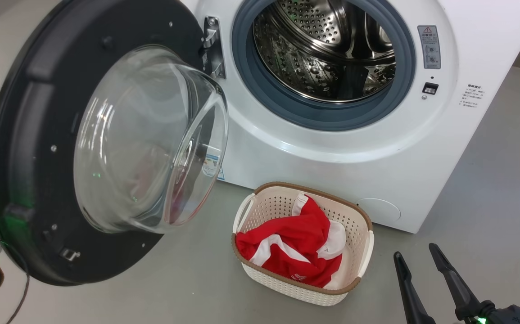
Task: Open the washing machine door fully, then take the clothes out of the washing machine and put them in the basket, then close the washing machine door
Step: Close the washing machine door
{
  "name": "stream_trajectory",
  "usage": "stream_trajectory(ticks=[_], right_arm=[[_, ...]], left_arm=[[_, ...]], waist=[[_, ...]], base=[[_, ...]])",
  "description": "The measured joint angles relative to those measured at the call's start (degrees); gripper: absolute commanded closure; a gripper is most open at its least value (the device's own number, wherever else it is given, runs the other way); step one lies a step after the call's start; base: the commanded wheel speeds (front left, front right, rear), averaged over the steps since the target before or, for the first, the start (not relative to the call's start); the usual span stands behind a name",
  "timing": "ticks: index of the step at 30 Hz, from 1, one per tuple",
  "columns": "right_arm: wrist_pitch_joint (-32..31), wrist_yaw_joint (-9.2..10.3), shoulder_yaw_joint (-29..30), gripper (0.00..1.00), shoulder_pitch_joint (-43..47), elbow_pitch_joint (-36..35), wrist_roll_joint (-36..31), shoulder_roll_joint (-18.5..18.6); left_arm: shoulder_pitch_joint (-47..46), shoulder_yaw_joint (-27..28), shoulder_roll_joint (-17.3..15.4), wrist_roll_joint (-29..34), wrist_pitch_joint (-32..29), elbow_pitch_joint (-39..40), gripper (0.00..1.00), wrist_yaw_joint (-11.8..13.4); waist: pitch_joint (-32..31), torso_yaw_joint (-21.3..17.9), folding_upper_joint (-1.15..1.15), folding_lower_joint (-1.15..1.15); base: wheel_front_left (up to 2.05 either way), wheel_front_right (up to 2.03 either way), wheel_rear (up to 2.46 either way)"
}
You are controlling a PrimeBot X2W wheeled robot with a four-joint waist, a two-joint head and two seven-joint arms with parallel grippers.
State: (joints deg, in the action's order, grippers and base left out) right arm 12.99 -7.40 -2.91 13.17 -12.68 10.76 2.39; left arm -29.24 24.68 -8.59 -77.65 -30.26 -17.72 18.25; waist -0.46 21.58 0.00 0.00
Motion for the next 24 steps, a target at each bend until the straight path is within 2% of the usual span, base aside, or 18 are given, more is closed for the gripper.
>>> stream_trajectory(ticks=[11,24], right_arm=[[0.74,0.00,-0.02,0.00,0.13,1.02,0.58,-0.01],[1.25,0.00,-0.16,0.00,1.13,1.37,1.41,-0.02]], left_arm=[[5.20,-2.43,3.65,-0.08,-2.30,9.81,1.00,4.48],[8.05,-4.36,5.68,-2.96,-3.12,16.86,1.00,9.21]], waist=[[-1.14,0.61,0.00,0.00],[-1.94,0.60,0.00,0.00]], base=[[0.00,0.00,0.00],[0.00,0.00,0.00]])
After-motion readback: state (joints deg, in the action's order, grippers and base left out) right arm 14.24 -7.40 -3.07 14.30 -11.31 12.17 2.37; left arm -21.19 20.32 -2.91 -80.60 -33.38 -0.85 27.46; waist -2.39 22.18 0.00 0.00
